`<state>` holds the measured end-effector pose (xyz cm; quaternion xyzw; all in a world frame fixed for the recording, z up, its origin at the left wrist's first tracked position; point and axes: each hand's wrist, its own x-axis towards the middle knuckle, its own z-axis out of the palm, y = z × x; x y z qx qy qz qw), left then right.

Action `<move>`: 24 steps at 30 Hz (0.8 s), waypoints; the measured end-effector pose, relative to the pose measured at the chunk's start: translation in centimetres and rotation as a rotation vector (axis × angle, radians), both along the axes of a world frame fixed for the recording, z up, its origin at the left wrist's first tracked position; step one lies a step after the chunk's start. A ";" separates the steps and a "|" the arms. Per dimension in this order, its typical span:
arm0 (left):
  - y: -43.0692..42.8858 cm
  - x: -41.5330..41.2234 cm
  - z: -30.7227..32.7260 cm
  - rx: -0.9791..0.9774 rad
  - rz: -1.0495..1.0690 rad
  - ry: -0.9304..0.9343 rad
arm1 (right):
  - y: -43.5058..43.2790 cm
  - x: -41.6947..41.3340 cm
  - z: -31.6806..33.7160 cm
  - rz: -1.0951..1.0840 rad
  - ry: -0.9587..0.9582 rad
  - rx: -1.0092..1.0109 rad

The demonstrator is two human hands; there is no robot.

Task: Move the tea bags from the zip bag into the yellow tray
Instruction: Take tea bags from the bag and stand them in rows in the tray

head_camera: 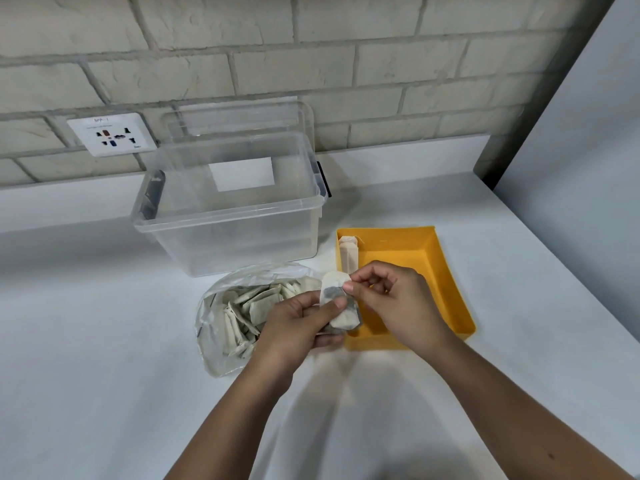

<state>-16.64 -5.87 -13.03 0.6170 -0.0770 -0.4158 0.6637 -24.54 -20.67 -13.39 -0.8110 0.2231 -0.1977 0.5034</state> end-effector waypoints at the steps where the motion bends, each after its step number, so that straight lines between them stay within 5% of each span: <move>1: 0.0 0.0 0.0 0.002 0.000 0.026 | 0.0 -0.1 0.0 -0.008 -0.006 0.001; 7: 0.2 0.6 0.2 -0.028 0.034 0.105 | 0.7 -0.8 1.5 0.090 -0.167 -0.104; 12: 0.3 0.7 0.6 -0.075 0.070 0.168 | 0.9 -1.6 1.0 0.222 -0.065 -0.134; 24: 0.4 0.1 0.2 -0.040 0.018 0.057 | 0.4 -0.9 1.0 0.128 -0.036 -0.198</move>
